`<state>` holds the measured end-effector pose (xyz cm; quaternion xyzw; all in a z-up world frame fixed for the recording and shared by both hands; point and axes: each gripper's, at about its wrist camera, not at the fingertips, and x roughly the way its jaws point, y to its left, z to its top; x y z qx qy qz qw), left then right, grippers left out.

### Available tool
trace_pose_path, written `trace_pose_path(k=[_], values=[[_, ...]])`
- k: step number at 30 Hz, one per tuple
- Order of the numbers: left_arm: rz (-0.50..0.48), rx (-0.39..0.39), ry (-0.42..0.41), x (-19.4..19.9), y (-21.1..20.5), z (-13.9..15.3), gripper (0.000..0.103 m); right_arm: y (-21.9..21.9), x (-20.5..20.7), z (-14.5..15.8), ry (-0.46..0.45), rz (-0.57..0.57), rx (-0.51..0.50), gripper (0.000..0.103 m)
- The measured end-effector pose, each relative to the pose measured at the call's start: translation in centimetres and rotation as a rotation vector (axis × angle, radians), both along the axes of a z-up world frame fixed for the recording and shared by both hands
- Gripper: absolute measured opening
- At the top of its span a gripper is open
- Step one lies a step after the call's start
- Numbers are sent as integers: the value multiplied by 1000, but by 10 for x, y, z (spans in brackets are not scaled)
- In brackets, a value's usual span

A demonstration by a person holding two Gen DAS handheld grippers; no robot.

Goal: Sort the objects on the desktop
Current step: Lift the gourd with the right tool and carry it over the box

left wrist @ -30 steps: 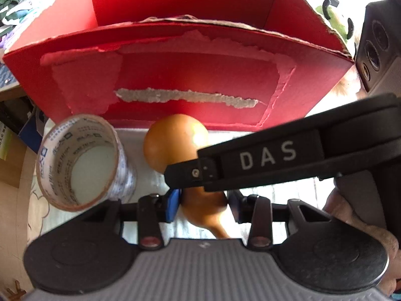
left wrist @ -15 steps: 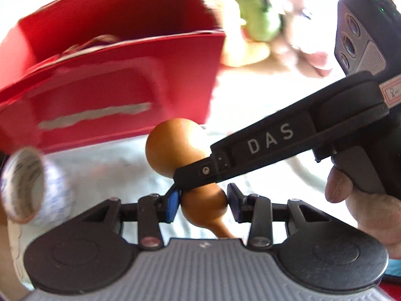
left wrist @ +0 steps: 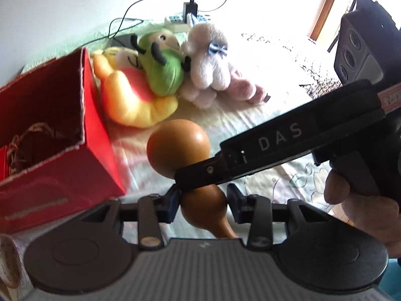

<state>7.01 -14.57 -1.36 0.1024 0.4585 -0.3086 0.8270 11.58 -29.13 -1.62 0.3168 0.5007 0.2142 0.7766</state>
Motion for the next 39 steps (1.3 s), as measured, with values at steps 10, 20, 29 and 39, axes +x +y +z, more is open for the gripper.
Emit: trace_pose_path(k=[10,20,29,39], values=[[-25,-59,-182,35,33,76,42,29,36,62,-227,-24,-21,29],[41,-36,-200,92,120,92,42,117,98,67,-239,68,-45,29],[14,18,-24,147,160,28,43,167,138,15,-36,69,-128,29],[-24,105,97,172,170,-11,44,192,160,-16,112,66,-204,27]])
